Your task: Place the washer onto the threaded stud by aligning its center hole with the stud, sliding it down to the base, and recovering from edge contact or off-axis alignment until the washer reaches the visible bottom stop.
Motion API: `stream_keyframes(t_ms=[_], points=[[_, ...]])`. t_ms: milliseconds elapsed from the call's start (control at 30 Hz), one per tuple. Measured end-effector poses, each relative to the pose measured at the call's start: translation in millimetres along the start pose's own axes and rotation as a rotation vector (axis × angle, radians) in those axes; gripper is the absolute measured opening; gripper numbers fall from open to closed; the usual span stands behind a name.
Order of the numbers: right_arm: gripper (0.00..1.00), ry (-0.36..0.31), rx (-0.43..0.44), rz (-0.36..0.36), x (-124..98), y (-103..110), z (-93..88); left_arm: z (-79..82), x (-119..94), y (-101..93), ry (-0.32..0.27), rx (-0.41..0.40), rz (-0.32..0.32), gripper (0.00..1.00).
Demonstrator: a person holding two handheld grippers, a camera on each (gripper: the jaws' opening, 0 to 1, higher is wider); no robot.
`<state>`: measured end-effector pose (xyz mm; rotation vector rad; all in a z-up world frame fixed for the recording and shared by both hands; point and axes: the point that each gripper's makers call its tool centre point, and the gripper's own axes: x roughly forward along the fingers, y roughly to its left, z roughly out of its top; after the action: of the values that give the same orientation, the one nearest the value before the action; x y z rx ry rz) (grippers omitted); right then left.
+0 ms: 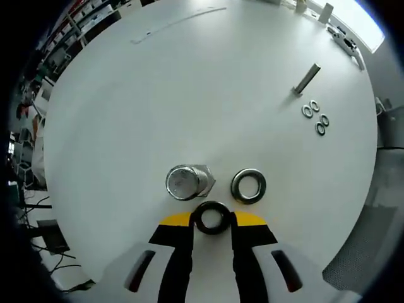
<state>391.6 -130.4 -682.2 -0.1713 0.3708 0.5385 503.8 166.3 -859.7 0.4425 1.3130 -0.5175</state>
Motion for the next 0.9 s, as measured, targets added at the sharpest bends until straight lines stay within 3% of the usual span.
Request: stream_keyframes(t_ms=[267,900], points=[[0.50,0.003,0.001,0.000,0.3,-0.6,-0.9,0.0,-0.2,1.1,-0.002,-0.005,-0.015,0.21],[0.50,0.001,-0.003,-0.005,0.3,-1.1,-0.1,-6.6,-5.9,-6.2,0.017,0.129,-0.008,0.19]])
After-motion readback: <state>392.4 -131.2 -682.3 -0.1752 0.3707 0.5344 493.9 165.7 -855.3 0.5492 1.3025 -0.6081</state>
